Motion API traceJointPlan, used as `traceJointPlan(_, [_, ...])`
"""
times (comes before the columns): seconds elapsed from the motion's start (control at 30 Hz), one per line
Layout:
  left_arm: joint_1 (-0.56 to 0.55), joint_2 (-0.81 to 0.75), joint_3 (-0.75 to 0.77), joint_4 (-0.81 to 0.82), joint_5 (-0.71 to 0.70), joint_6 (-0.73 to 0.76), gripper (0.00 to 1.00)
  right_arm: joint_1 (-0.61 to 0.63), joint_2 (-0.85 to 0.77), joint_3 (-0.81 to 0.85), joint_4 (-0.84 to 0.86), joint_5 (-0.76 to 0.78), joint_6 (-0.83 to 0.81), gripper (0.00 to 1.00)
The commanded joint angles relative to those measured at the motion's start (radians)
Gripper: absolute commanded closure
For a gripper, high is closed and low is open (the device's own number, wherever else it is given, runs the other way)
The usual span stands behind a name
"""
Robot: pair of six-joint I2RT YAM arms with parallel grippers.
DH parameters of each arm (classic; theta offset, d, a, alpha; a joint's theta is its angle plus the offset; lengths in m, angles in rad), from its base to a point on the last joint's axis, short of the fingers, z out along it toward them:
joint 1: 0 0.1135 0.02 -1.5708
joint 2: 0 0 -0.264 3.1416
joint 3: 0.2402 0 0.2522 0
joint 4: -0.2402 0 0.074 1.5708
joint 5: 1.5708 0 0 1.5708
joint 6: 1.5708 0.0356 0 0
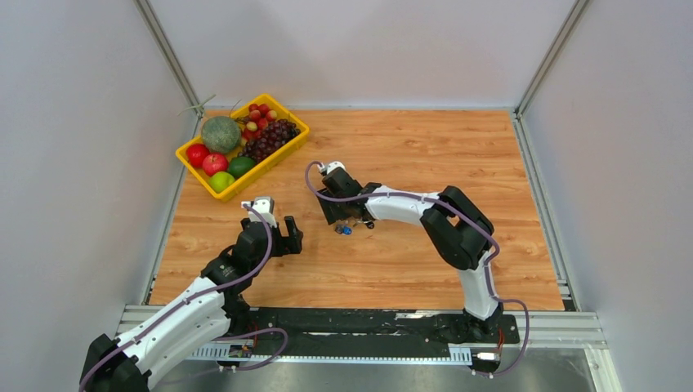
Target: Put the keys on the keyring
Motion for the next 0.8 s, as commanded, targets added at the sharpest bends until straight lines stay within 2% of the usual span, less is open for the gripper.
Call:
traceJointPlan(0.0, [0.004,0.001,-0.001,0.032,0.008,0.009,0.00,-0.005,-0.063,-0.070,-0.012,0.029,0.043,0.32])
traceJointPlan(0.23, [0.004,0.001,0.000,0.033,0.011,0.009,0.00,0.000,-0.160,-0.209,-0.006,-0.011,0.086,0.34])
traceJointPlan(0.57, [0.004,0.003,-0.001,0.034,0.012,0.007,0.00,0.083,-0.345,-0.369,0.000,-0.043,0.142,0.34])
traceJointPlan(0.77, [0.004,0.005,0.001,0.037,0.018,0.007,0.00,0.090,-0.440,-0.369,-0.008,0.005,0.121,0.34])
